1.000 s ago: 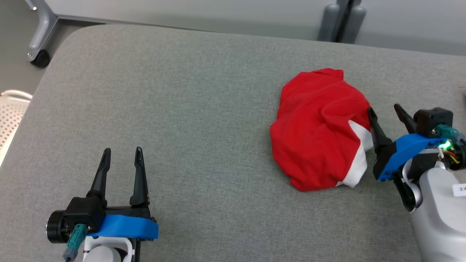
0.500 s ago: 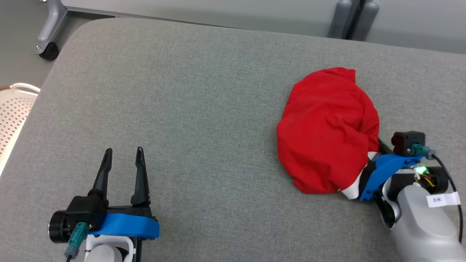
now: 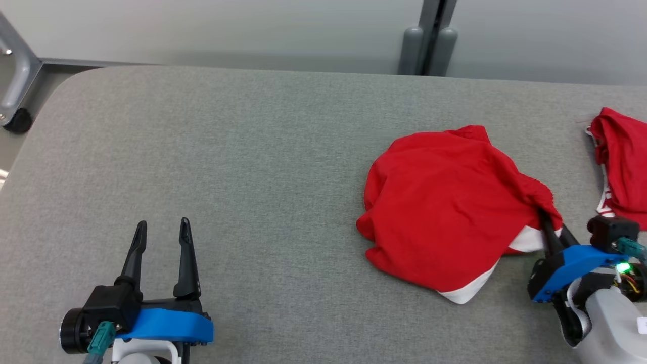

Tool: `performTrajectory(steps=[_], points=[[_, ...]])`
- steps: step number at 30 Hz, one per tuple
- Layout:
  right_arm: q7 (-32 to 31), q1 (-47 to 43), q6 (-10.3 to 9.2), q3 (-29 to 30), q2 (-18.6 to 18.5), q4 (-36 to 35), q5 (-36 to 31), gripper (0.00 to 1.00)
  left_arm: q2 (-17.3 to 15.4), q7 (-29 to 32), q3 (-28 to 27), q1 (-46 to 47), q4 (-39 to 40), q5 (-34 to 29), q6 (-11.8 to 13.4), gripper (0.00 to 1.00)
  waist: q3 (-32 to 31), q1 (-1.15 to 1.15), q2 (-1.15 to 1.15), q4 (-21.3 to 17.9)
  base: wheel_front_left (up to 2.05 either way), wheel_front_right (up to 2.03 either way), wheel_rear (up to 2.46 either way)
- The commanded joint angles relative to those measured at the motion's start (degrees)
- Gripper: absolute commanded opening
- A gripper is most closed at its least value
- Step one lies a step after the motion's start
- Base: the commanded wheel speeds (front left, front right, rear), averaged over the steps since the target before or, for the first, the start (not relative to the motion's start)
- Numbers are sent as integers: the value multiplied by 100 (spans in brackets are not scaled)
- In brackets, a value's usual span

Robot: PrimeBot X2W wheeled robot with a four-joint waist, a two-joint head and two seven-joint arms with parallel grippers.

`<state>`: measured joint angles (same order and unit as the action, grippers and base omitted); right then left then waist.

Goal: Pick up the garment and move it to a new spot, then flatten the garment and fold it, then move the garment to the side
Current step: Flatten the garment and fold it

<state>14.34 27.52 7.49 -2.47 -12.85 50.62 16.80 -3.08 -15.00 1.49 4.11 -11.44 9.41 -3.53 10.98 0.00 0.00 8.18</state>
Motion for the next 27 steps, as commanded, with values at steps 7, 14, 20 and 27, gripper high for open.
performTrajectory(steps=[7,14,20,27], points=[[79,-558,1,390,-500,-755,74,0,6,-25,-50,-43,37,-59,-17,100,-204,0,0,-392,0,0,0],[-3,-801,1,539,-529,-1768,-79,0,11,-25,-19,-65,36,-84,-6,100,-286,0,0,-417,0,0,0],[-356,-747,2,136,-134,-2756,-256,0,15,-25,-11,-107,25,-70,-21,100,-370,0,0,-240,0,0,0],[-715,-526,2,-826,511,-3299,-412,0,17,-25,39,-111,16,-31,-10,100,-352,0,0,112,0,0,0]])
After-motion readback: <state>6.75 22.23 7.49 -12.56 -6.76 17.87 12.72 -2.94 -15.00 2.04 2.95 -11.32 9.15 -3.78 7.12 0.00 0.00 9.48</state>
